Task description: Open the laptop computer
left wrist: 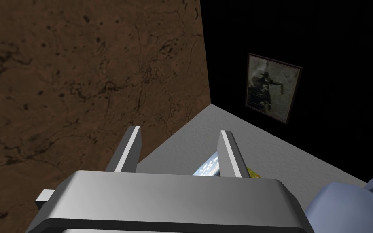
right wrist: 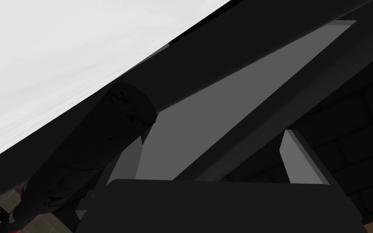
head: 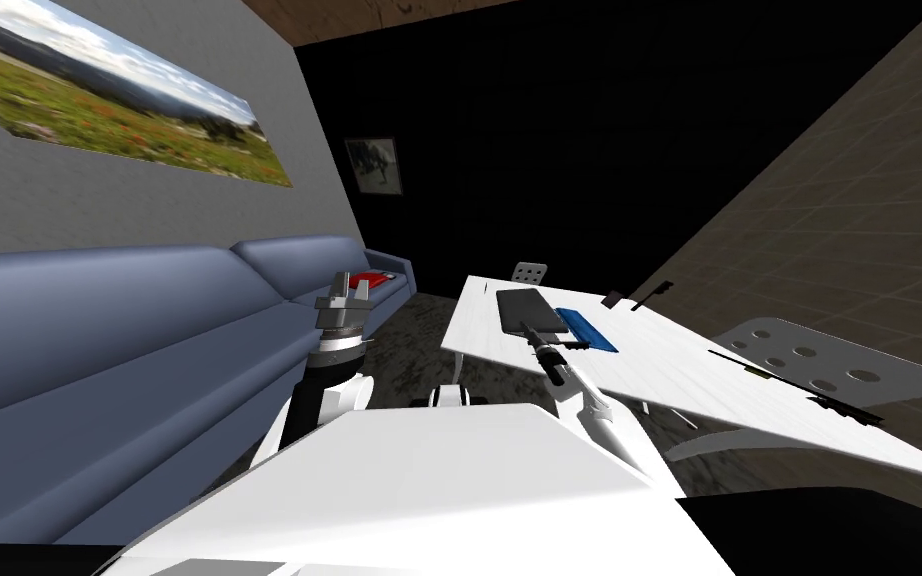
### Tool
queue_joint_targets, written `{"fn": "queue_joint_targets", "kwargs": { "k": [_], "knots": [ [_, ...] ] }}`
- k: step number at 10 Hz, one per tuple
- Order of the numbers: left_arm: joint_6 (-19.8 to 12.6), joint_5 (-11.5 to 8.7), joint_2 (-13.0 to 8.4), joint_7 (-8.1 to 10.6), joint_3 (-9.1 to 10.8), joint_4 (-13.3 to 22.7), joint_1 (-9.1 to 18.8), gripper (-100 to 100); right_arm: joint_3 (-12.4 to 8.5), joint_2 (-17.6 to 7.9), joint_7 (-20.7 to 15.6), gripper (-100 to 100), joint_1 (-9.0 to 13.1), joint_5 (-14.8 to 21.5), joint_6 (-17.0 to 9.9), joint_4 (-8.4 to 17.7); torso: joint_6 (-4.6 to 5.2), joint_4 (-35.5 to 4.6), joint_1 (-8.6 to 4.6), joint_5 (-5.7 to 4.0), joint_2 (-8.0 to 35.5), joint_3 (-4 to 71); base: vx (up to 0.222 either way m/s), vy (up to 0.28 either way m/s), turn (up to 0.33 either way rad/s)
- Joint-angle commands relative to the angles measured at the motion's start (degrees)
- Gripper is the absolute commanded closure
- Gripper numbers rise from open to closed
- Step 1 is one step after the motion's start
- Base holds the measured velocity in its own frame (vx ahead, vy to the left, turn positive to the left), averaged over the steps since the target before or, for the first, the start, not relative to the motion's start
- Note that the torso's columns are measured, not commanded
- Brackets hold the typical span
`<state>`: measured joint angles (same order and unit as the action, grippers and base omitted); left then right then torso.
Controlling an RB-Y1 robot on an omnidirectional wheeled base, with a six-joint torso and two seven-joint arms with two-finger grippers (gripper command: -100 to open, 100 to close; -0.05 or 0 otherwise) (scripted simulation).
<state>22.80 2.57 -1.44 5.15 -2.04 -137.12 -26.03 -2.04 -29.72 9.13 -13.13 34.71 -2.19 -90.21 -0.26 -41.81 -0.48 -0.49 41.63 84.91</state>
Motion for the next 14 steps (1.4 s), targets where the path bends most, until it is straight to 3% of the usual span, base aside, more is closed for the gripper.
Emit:
{"fn": "queue_joint_targets", "kwargs": {
  "k": [1, 3, 4, 5, 7, 8, 10, 12, 13, 14],
  "knots": [
    [0.0, 0.0, 0.0, 0.00, 0.00, 0.0, 0.0, 0, 2.2, 0.3, 4.7, -100, -2.4, 4.3, -4.7, -3.3, 0.02, -0.1, -0.06, 0.01, 0.1, -0.1, 0.009, -0.048, 0.027],
    [0.0, 0.0, 0.0, 0.00, -0.01, 0.0, 0.0, 0, 2.2, 0.3, 5.0, -100, -2.4, 5.9, -6.3, -3.3, 0.31, 0.0, -0.08, 0.02, 0.0, -0.1, 0.001, 0.009, 0.011],
    [0.0, 0.0, 0.0, 0.00, -0.01, 0.0, 0.0, 0, 4.6, -0.3, 7.7, -100, -4.8, 8.7, -8.1, -6.4, 0.40, 0.0, -0.13, -0.02, 0.1, -0.1, 0.014, -0.074, 0.230],
    [0.0, 0.0, 0.0, 0.00, 0.00, 0.0, 0.0, 0, 5.3, -0.3, 9.1, -100, -6.2, 9.9, -10.2, -8.9, 0.21, -0.1, -0.31, -0.02, 0.2, -0.1, 0.000, -0.116, 0.130],
    [0.0, 0.0, 0.0, 0.00, 0.00, 0.0, 0.0, 0, 5.3, -0.3, 11.3, -100, -6.2, 13.1, -13.4, -9.3, 0.42, 0.0, -0.27, 0.00, 0.1, -0.1, 0.002, -0.025, 0.016],
    [0.0, 0.0, 0.0, 0.00, 0.00, 0.0, 0.0, 0, 8.3, -0.8, 13.6, -100, -8.6, 14.7, -14.9, -12.8, 0.56, -0.1, -0.21, 0.10, 0.1, -0.1, 0.011, -0.080, 0.167],
    [0.0, 0.0, 0.0, 0.00, 0.01, 0.0, 0.0, 0, 8.5, -0.8, 16.6, -100, -10.0, 18.9, -17.9, -15.4, 0.25, -0.1, -0.25, -0.06, 0.2, -0.2, 0.015, -0.082, 0.096],
    [0.0, 0.0, 0.0, 0.00, 0.00, 0.0, 0.0, 0, 8.5, -0.8, 17.6, -100, -10.0, 20.2, -20.7, -15.4, 0.41, -0.2, 0.09, 0.25, 0.3, -0.2, -0.002, 0.002, -0.007],
    [0.0, 0.0, 0.0, 0.00, 0.00, 0.0, 0.0, 0, 11.5, -1.4, 20.1, -100, -12.6, 22.6, -22.5, -18.8, 0.45, -0.3, 0.12, 0.28, 0.4, -0.3, -0.010, -0.069, 0.194],
    [0.0, 0.0, 0.0, 0.00, 0.00, 0.0, 0.0, 0, 11.7, -1.4, 21.3, -100, -13.7, 24.0, -24.4, -20.7, 0.33, -0.4, -0.01, 0.29, 0.6, -0.3, 0.002, -0.111, 0.165]
  ]
}}
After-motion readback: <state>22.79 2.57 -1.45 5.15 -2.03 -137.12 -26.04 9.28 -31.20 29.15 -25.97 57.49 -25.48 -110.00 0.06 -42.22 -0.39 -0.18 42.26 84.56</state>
